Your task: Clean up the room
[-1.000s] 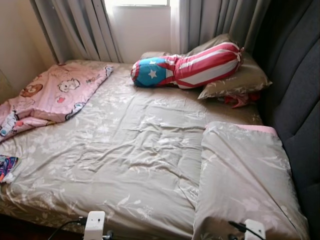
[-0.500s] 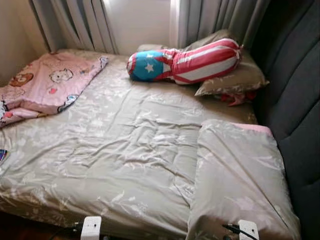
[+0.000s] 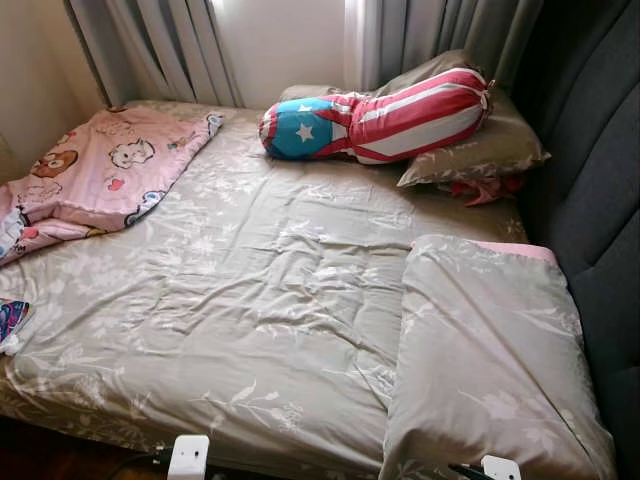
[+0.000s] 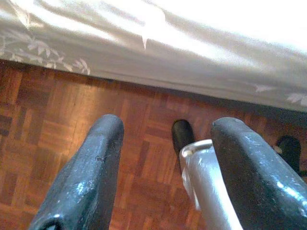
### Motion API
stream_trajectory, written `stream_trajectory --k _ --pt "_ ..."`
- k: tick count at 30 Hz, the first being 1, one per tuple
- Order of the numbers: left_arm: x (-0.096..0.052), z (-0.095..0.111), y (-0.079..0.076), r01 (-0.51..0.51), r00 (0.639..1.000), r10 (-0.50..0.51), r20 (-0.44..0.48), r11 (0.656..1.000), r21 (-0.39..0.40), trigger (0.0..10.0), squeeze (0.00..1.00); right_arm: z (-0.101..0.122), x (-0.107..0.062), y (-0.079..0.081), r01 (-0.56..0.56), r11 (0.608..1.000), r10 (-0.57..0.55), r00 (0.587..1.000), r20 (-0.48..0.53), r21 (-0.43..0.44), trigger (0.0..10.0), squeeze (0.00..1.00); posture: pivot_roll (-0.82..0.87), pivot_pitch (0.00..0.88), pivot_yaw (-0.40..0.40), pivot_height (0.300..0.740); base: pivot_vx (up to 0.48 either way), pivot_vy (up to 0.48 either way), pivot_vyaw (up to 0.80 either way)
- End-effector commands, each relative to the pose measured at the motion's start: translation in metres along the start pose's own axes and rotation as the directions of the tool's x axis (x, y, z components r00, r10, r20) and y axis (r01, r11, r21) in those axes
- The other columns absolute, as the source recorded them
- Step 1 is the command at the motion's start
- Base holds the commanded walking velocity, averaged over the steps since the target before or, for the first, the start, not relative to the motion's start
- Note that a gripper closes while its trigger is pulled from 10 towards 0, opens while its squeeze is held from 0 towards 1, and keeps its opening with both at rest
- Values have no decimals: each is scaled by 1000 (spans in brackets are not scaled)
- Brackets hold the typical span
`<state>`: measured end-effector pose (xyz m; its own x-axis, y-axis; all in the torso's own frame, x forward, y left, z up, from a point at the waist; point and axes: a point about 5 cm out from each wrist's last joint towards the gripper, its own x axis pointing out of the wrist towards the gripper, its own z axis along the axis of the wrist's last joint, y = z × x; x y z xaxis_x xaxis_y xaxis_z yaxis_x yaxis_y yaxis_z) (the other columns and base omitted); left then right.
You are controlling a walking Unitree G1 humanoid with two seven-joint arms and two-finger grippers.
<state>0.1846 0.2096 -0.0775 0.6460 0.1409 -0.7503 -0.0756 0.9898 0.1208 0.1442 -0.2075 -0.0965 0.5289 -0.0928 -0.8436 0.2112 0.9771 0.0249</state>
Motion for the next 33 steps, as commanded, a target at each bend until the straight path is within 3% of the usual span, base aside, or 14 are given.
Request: stream_trajectory --k 1,7,18,33 --pt "-1 -3 2 2 1000 -2 -10 1000 11 10000 0 -2 0 2 -12 1000 12 1000 -1 -6 10000 0 -14 48 -15 740 0 0 0" --pt "-2 -11 4 2 999 -2 -51 1000 16 10000 0 -3 0 8 -19 1000 19 1000 5 -8 10000 0 -47 39 10 740 0 0 0" --pt "0 -5 8 4 999 -2 -52 999 38 10000 0 -2 1 10 -21 999 22 1000 -7 41 10000 0 -25 42 21 740 0 0 0" --pt "0 -5 10 4 998 -2 -62 999 34 10000 0 0 1 3 -7 999 7 1000 -2 48 10000 0 -28 84 27 740 0 365 0"
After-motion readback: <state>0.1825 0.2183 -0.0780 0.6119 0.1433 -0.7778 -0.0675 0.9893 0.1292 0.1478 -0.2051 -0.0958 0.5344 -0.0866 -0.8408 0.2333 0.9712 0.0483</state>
